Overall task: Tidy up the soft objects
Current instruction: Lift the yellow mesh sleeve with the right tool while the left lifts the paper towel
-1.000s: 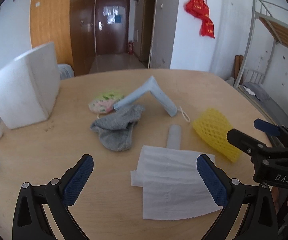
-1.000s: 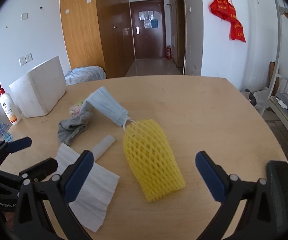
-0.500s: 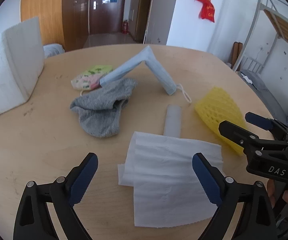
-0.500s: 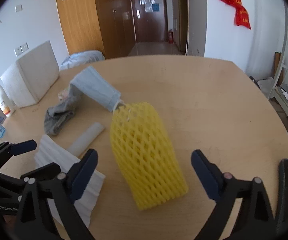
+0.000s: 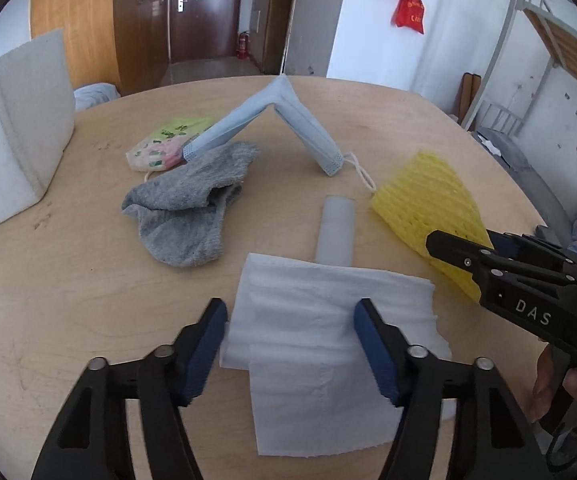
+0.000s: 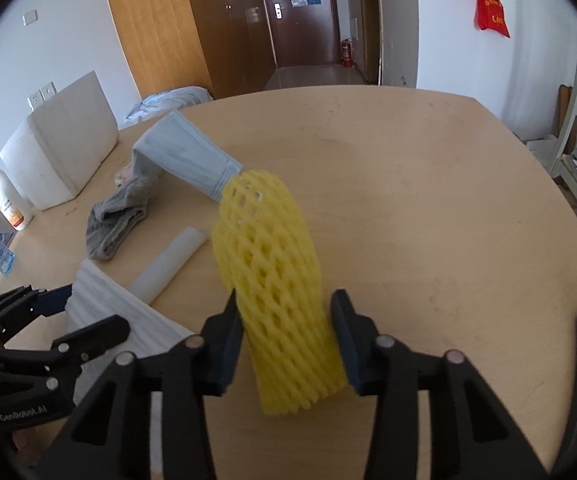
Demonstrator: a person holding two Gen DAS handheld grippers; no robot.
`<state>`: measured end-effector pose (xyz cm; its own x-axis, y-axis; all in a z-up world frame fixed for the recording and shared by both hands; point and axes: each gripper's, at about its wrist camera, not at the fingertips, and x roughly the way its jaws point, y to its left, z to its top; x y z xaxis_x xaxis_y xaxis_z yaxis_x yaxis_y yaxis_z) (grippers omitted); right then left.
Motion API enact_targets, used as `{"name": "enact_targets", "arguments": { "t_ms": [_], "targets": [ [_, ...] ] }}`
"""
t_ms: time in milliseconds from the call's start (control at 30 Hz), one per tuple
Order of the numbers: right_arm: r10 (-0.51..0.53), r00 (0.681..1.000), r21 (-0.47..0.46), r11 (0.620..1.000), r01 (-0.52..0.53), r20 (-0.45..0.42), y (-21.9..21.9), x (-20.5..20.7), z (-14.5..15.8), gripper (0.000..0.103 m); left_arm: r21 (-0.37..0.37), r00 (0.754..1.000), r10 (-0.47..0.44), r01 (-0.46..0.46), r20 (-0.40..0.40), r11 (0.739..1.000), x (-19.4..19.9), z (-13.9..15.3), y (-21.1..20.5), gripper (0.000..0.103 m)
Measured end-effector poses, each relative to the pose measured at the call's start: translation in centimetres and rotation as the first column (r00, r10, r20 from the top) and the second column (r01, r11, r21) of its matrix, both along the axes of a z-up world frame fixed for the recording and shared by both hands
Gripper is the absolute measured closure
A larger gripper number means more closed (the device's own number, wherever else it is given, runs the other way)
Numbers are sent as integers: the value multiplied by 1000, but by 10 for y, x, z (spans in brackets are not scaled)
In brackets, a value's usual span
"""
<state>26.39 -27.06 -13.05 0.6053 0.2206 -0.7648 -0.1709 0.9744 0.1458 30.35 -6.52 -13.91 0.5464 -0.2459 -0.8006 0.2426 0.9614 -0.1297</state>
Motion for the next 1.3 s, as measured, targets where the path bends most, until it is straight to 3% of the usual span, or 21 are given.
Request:
{"name": "enact_targets", "arguments": {
  "t_ms": [133,267,367,567,667,1067,1300],
  "targets": [
    [1,1000,8,1000,-1,10,0,-3,2,66,-13,1000,-11,11,2,1000,-1,2,-1,59],
    [1,1000,17,1000,-1,14,0,-3,1,74,-31,1000,-30,31,8,999,-3,4,-2,83],
    [-2,1000,23,1000,2,22,-2,-3,3,82,-34,999,-44,44,17,998,-6,7,-5,87],
    [-8,999,31,999,7,38,-3,-6,7,88,-24,998,-54,55,42,998,-10,10,-5,90],
    [-16,998,35,999,14,53,-2,-9,11,88,-25,997,-61,62,57,998,-14,14,-6,95],
    [-44,989,25,999,41,145,0,-33,38,88,-35,984,-53,60,168,998,-38,48,-2,95],
    [-53,987,20,999,51,155,6,-44,42,88,-33,979,-46,54,200,998,-52,57,1,95]
  ]
}}
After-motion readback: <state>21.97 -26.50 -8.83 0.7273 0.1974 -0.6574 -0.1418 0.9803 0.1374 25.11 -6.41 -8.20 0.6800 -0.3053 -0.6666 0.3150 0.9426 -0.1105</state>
